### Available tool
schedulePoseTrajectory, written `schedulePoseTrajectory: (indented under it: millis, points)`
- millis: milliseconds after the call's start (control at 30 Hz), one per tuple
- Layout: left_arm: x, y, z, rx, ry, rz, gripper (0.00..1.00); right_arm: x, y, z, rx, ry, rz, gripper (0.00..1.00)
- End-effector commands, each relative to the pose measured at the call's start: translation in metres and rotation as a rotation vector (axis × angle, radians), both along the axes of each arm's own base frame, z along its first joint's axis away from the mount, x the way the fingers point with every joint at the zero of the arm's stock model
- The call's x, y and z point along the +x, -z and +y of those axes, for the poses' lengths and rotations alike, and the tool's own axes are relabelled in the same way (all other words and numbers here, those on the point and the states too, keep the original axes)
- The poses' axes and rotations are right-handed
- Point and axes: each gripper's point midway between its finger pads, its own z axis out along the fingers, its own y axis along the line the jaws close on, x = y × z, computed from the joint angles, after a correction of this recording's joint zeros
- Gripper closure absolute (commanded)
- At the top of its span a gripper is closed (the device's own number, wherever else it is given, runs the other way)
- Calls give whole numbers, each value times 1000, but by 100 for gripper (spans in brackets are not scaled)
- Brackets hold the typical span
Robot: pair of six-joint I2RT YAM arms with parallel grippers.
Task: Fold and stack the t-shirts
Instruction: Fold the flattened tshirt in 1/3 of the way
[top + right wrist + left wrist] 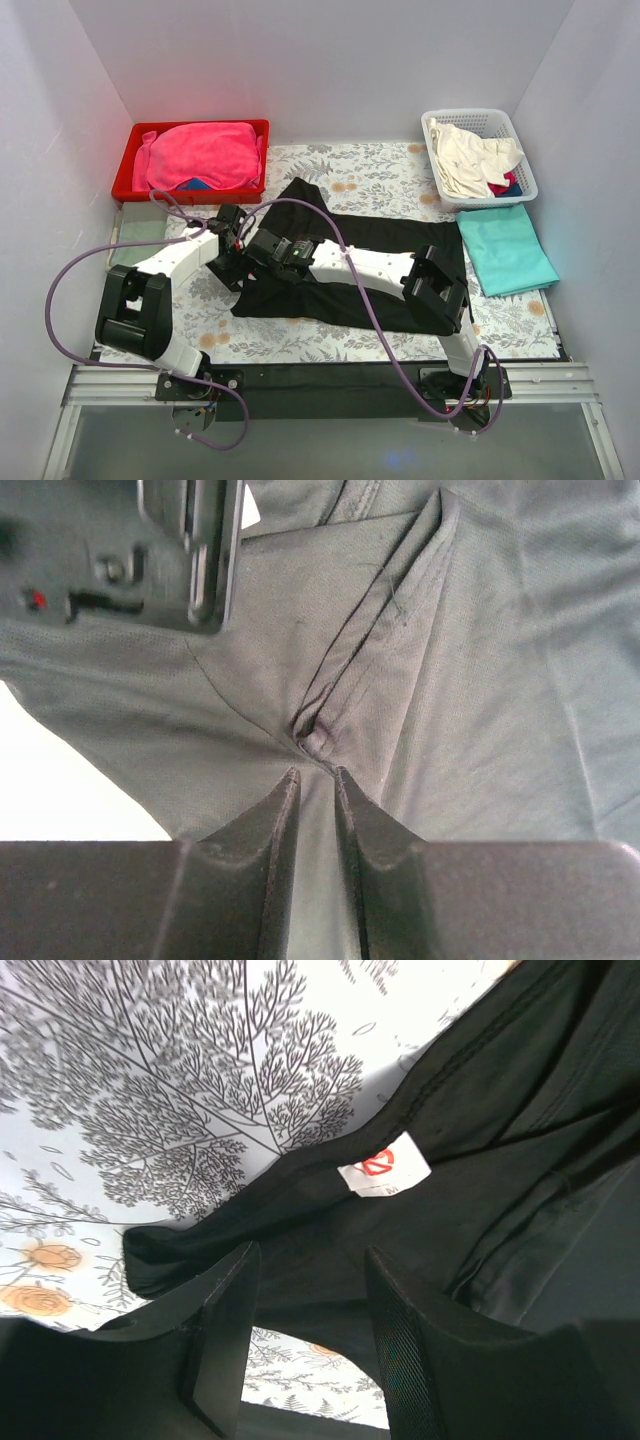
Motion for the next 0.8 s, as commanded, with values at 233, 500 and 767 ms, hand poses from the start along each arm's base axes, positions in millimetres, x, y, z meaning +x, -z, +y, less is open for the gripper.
schedulePoseTrajectory:
  millis: [233, 500, 767]
  points:
    - [-34, 20, -17, -141, -84, 61, 55, 7, -4, 11, 29, -21, -59, 72]
    - [-48, 22, 18, -12, -197, 69, 55, 5, 10, 7, 7, -20, -52, 72]
    - [-40, 5, 35, 32, -235, 17, 55, -3, 22, 6, 5, -42, -14, 72]
